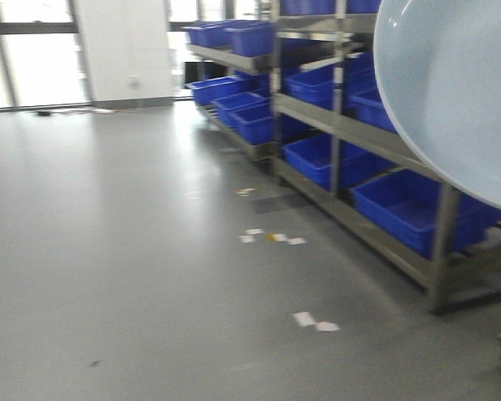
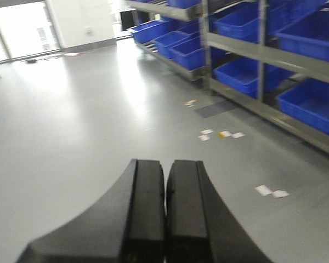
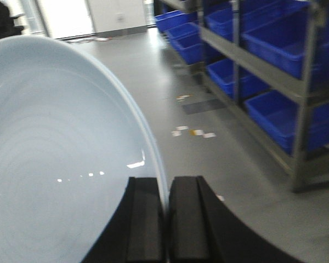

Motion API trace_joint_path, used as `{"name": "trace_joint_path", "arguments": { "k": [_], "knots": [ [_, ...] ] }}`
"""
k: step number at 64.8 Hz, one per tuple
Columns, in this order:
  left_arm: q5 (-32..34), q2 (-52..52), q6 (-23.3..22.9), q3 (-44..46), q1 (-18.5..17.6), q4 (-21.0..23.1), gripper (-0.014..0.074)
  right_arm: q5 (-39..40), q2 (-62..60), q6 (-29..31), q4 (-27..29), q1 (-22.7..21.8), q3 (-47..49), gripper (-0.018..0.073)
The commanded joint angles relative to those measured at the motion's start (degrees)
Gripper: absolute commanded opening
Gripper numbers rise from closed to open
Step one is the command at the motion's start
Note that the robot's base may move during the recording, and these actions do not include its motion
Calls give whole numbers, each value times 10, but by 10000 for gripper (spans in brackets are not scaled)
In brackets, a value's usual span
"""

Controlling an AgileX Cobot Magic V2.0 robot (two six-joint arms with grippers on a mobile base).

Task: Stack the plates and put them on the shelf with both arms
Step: 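Turn the base away from the table holding the stack, then drive across the room toward the shelf of blue bins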

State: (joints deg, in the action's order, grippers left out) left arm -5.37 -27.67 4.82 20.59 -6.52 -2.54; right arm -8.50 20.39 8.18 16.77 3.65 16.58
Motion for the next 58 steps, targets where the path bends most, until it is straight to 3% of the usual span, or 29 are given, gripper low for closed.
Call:
{"name": "trace_joint_path", "arguments": {
  "k": [1, 58],
  "knots": [
    [50, -3, -6, 16, 1, 1, 83, 53, 2, 1, 1, -2, 19, 55],
    [50, -3, -6, 16, 1, 1, 83, 53, 2, 1, 1, -2, 19, 55]
  ]
}}
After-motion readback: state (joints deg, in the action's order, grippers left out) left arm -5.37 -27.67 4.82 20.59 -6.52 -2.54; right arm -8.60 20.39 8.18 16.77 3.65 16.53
